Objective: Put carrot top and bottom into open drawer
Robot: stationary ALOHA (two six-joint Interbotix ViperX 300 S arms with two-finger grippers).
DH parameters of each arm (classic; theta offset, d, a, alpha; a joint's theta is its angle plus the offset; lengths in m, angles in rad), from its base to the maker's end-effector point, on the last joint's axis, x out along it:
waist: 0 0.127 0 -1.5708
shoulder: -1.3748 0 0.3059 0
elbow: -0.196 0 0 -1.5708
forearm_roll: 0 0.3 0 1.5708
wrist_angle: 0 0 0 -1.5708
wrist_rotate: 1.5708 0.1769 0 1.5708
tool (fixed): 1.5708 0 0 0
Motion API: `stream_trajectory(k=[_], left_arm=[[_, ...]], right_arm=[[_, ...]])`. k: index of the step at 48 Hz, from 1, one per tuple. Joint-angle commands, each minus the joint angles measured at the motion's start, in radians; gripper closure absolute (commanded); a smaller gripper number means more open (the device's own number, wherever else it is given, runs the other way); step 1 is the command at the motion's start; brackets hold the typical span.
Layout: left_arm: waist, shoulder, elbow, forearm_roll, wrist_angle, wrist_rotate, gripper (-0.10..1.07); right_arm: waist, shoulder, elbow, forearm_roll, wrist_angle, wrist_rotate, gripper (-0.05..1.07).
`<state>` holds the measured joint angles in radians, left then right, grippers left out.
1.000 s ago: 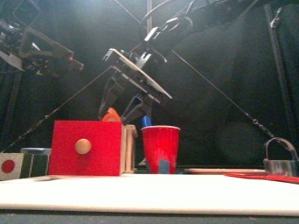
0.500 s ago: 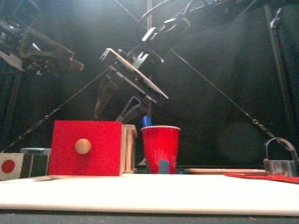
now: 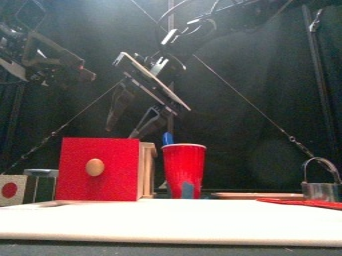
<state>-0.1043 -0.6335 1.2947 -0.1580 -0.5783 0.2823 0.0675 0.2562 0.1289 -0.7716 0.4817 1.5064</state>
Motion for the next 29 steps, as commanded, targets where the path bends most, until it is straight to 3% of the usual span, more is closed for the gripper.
stream_trajectory(k=[1,10,17,29], left_arm=[[0.002,0.000,-0.023,-0.011,-0.005,0.000,0.12],[0.002,0.002,-0.038,-0.038,-0.008,0.000,0.12],[0.000,0.002,-0.044,-0.063,-0.008,-0.002,0.12],[-0.012,0.002,-0.044,-0.138,-0.008,-0.002,0.12]], right_arm=[[0.018,-0.094,0.029,-0.051,-0.026,0.000,0.19],[0.025,-0.201,0.186,-0.124,-0.179,0.000,0.19],[0.025,-0.281,0.324,-0.276,-0.314,0.002,0.19],[0.025,-0.385,0.462,-0.479,-0.374,0.002,0.19]])
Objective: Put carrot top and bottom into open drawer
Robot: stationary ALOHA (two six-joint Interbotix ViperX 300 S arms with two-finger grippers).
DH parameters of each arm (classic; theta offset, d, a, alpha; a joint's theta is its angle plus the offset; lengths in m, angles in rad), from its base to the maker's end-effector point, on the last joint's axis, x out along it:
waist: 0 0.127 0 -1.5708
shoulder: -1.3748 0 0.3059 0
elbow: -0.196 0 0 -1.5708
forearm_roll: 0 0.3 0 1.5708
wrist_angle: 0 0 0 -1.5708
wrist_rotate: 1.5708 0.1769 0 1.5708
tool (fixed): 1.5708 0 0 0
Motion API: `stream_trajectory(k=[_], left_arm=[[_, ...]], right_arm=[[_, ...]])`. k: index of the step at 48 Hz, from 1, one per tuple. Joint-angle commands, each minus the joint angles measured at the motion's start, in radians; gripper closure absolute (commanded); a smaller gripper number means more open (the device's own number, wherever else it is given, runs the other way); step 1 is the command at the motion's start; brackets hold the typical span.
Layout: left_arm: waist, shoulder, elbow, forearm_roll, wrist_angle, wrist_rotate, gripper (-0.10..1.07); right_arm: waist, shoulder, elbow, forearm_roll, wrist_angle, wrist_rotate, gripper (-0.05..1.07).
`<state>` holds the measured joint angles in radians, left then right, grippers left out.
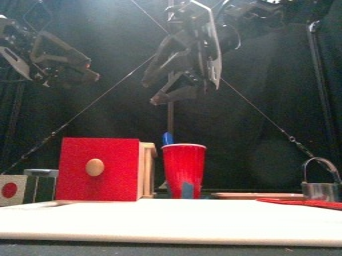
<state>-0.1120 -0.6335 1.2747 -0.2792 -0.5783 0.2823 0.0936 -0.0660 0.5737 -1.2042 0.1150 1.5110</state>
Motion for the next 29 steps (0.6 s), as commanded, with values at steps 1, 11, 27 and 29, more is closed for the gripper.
stream_trajectory(k=[1,11,27,29], left_arm=[[-0.006,0.002,-0.025,-0.020,-0.008,-0.002,0.12],[-0.012,0.002,-0.025,-0.044,-0.006,-0.002,0.12],[-0.012,0.002,-0.025,-0.046,-0.008,-0.002,0.12],[-0.012,0.002,-0.025,-0.046,-0.008,-0.002,0.12]], right_arm=[[-0.002,-0.074,0.028,-0.060,-0.008,-0.003,0.19],[-0.002,-0.186,0.150,-0.081,-0.006,0.006,0.20],[-0.006,-0.210,0.279,-0.014,0.021,0.014,0.21],[-0.006,-0.196,0.275,-0.015,0.029,0.014,0.21]])
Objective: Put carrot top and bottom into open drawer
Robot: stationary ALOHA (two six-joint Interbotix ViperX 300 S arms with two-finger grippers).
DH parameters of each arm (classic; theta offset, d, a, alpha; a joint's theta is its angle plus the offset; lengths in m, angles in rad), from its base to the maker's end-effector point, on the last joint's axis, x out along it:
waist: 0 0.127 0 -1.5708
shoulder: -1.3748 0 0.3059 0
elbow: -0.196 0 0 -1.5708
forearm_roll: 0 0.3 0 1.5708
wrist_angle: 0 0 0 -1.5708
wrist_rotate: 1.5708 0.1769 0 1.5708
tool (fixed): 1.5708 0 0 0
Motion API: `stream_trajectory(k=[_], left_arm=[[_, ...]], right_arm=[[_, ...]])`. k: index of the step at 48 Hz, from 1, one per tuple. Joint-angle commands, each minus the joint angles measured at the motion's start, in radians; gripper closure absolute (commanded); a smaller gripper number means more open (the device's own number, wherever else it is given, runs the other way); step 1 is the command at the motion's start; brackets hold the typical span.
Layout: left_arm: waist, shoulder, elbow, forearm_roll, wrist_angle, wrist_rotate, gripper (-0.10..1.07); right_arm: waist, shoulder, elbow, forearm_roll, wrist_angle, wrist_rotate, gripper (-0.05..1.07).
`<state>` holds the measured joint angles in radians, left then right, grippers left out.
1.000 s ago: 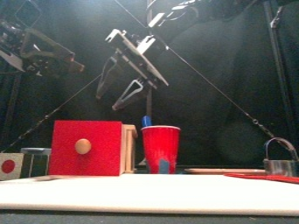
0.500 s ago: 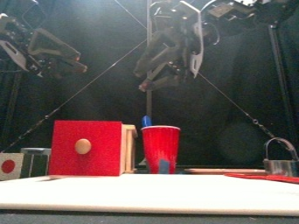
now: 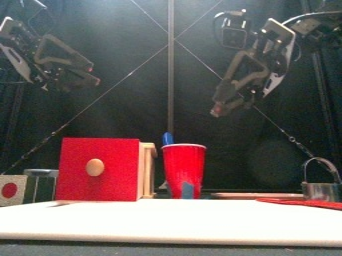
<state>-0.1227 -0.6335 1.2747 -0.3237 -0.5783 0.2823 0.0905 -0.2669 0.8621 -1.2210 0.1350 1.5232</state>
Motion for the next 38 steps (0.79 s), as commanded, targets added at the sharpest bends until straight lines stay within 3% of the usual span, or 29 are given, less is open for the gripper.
stream_trajectory(k=[1,14,38], left_arm=[[-0.002,0.002,-0.025,-0.002,-0.008,-0.002,0.12],[0.000,0.002,-0.026,-0.002,-0.008,0.000,0.12],[0.009,0.002,-0.018,-0.002,-0.005,0.000,0.12]], right_arm=[[-0.003,0.012,-0.018,0.002,0.015,0.002,0.21],[-0.002,0.026,-0.087,-0.048,0.034,-0.011,0.21],[0.009,-0.008,-0.106,-0.084,0.034,-0.012,0.21]])
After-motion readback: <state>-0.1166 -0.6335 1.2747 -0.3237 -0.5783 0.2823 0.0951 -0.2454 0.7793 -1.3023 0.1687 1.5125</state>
